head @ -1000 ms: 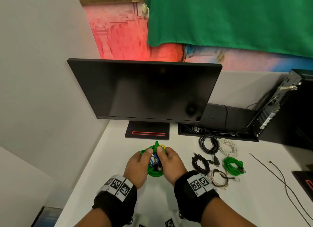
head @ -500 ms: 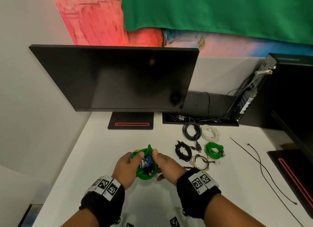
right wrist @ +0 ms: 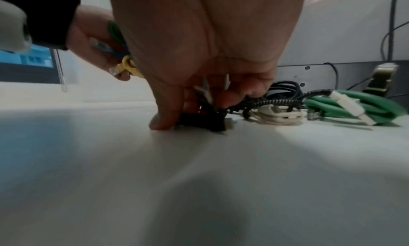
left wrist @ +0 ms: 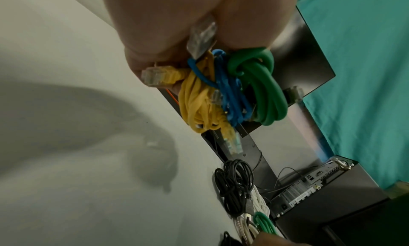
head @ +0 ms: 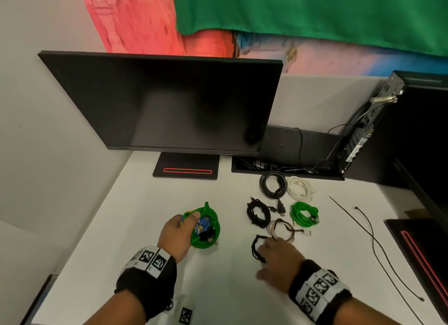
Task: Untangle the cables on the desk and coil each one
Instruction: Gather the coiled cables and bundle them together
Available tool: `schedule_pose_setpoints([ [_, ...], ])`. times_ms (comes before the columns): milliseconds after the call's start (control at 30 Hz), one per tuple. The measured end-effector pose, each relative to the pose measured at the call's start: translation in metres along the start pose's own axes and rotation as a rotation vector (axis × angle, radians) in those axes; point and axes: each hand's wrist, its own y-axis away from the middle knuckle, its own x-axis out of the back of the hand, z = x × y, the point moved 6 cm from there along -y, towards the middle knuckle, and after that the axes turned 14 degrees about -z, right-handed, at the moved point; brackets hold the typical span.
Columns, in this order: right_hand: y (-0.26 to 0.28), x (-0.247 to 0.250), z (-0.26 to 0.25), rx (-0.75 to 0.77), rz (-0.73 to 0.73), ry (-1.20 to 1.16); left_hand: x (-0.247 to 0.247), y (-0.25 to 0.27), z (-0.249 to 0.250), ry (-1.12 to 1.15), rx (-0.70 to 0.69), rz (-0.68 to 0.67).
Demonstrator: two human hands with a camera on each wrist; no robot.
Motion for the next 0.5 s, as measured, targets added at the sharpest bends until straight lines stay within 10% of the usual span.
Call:
schedule_pose_setpoints([
  [200, 0.009, 0.006, -0.016, 0.053, 0.038, 0.07, -0.007, 0.0, 0.007, 0.066, 0.018, -0.004],
  [500, 0.058, 0.116, -0.019, 0.419, 0.384, -0.89, -0.029, 0.005, 0.029, -0.009, -0.011, -0.064],
])
